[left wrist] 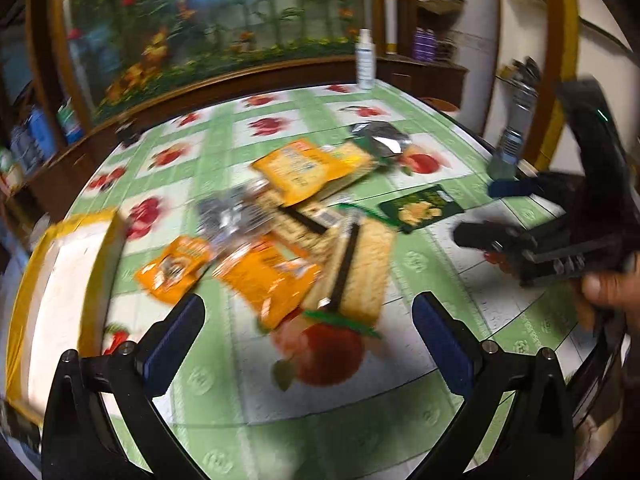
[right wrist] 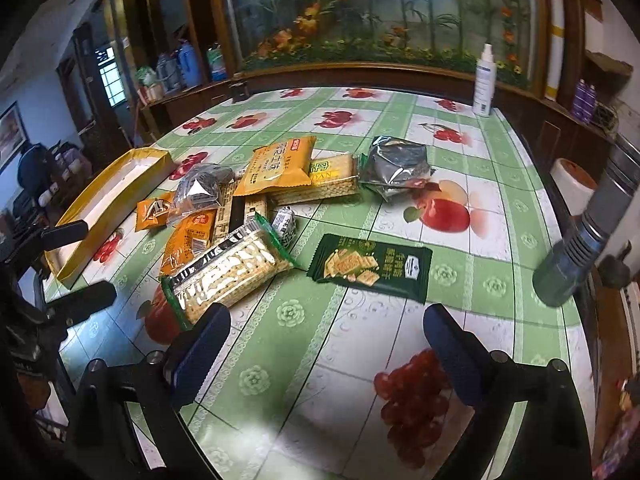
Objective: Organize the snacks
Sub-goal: 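Grasp cracker pack with left tool while right tool grasps dark green packet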
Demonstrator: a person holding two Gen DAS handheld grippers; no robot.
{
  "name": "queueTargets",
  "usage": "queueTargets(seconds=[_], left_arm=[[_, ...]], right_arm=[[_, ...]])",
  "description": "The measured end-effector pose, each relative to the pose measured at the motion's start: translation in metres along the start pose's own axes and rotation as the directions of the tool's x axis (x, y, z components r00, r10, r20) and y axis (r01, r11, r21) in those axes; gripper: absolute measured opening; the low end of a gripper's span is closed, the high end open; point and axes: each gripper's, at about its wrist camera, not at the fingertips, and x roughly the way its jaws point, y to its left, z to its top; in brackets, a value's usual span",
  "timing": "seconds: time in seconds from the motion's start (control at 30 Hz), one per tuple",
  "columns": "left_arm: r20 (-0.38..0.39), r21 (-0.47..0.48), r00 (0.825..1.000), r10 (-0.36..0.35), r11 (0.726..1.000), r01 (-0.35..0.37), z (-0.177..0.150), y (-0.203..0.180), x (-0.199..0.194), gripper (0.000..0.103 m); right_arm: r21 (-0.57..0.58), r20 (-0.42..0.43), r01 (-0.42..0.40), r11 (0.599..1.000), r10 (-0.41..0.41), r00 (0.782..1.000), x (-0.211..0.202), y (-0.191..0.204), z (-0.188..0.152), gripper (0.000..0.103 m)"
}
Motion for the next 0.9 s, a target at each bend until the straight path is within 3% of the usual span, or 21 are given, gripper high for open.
queueTargets(seconds=[0.13,0.2,0.43,0.57,0.6,0.63,0.7,0.83,0.9], left_arm=[[-0.021,0.054,0.999,-0.028,0.998,0.029,0.014,-0.020,0.022,0.103],[-0.054,0.054,0.997,-0.058,0.997,0.061,0.019,-0.025,0.035,0.103],[-0.144,0.039,0.984,-0.103,0.993,0.109,0.022,-0.031,0.070,0.102],[-0.184,-0.003,0.976,-0.113,0.993,0.115,0.015,-0.020,0.085,0.062],[-0.171,-0.012,0.977,-0.124,0.992,0.124,0.014,-0.016,0.083,0.055],[-0.168,-0.020,0.977,-0.130,0.992,0.128,0.014,-0.013,0.082,0.051],[-0.168,-0.044,0.973,-0.159,0.987,0.154,0.014,-0.006,0.080,0.048],[-0.164,-0.054,0.971,-0.176,0.984,0.170,0.012,-0.003,0.076,0.046],[-0.164,-0.056,0.968,-0.190,0.982,0.183,0.010,-0.005,0.073,0.046]], right_arm=[[-0.133,-0.056,-0.014,0.991,0.007,0.998,0.021,-0.014,0.019,0.089],[-0.197,-0.081,-0.070,0.978,0.055,0.995,0.031,-0.013,0.025,0.083],[-0.308,-0.182,-0.115,0.944,0.060,0.981,0.076,-0.017,0.034,0.080],[-0.328,-0.205,-0.147,0.933,0.082,0.975,0.089,-0.018,0.034,0.079],[-0.316,-0.213,-0.158,0.935,0.093,0.973,0.088,-0.019,0.034,0.072],[-0.308,-0.213,-0.146,0.940,0.081,0.974,0.086,-0.019,0.034,0.060],[-0.282,-0.217,-0.135,0.950,0.074,0.973,0.081,-0.021,0.032,0.049],[-0.253,-0.193,-0.089,0.963,0.040,0.980,0.070,-0.020,0.020,0.052],[-0.237,-0.189,-0.061,0.970,0.016,0.982,0.064,-0.020,0.012,0.062]])
